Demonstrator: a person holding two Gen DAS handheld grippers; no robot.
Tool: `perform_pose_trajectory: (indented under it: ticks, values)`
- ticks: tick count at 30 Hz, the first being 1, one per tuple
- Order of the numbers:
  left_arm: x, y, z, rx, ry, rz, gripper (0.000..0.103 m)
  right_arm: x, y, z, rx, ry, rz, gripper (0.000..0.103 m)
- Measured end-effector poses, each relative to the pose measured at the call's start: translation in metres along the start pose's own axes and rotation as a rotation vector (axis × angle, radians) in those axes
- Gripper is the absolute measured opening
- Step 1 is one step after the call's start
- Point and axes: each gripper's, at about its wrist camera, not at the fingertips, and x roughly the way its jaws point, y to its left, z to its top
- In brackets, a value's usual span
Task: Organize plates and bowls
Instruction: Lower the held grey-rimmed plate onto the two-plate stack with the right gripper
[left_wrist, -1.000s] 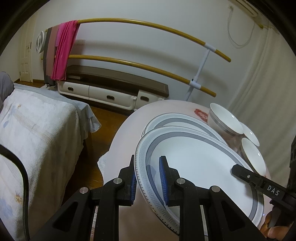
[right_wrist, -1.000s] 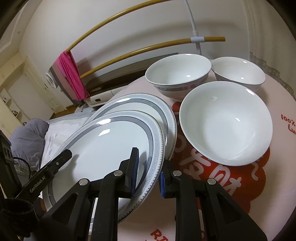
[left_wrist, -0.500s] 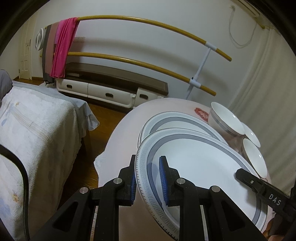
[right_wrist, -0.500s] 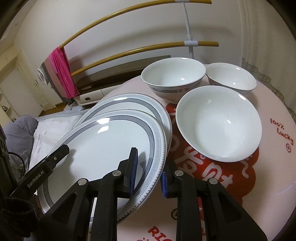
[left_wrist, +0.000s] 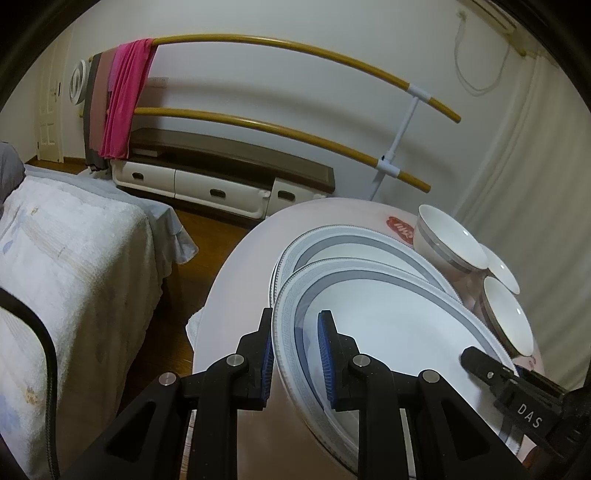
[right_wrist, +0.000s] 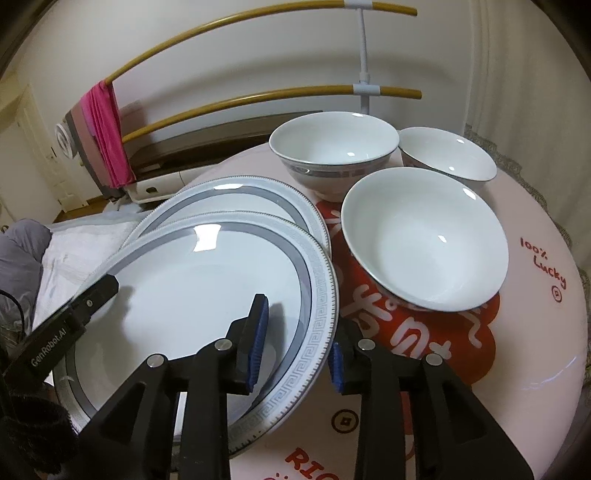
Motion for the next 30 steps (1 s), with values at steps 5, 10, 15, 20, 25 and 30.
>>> perform_pose_trajectory:
  ticks: [5,10,15,20,25,30]
  values:
    - [-0.001,0.000,-0.002,0.003,-0.004,0.000,0.018,0.001,-0.002,-0.001,0.017,0.001,0.013,0.031]
    - [-0.003,-0.002,-0.003,0.001,-0.007,0.001,0.018,0.000,-0.006,-0.002,0.033,-0.009,0.022,0.031]
    - [-0.002,-0.006,-0.002,0.008,-0.007,0.013,0.018,0.002,-0.008,-0.005,0.056,-0.013,0.042,0.034]
    - [-0.001,-0.008,-0.002,0.005,-0.010,0.015,0.018,0.006,-0.012,-0.005,0.084,-0.021,0.074,0.037]
    - [0.000,-0.010,-0.002,0.005,-0.010,0.020,0.018,0.010,-0.015,-0.004,0.082,-0.025,0.082,0.038]
    - [0.001,-0.011,-0.002,0.004,-0.009,0.028,0.018,0.016,-0.017,-0.003,0.087,-0.033,0.084,0.040]
